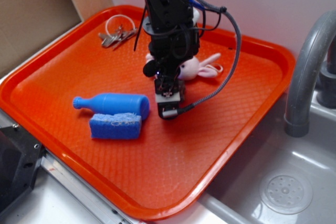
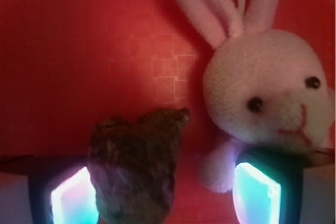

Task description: Grab the rock.

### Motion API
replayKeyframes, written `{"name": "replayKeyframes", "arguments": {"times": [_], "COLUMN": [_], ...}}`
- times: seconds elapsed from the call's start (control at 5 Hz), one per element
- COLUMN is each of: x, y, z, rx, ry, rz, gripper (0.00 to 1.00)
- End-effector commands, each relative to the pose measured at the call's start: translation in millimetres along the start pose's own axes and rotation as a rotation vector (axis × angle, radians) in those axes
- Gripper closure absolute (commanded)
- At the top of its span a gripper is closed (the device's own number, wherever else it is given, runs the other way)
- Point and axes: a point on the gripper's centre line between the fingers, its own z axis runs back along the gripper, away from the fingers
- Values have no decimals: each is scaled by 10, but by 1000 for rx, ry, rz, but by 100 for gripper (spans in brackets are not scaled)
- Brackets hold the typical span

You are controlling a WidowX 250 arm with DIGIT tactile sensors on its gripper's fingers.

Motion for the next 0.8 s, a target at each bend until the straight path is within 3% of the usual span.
{"name": "replayKeyframes", "arguments": {"times": [0.0,0.2,0.4,0.6], "x": [76,83,-10,-172], "y": [-282,-330,-236,13], "z": [-98,-133,184,656], "rx": [12,18,31,-4], "ry": [-9,-1,-34,-23], "rz": [-35,-43,33,187], "gripper": [100,100,100,100]}}
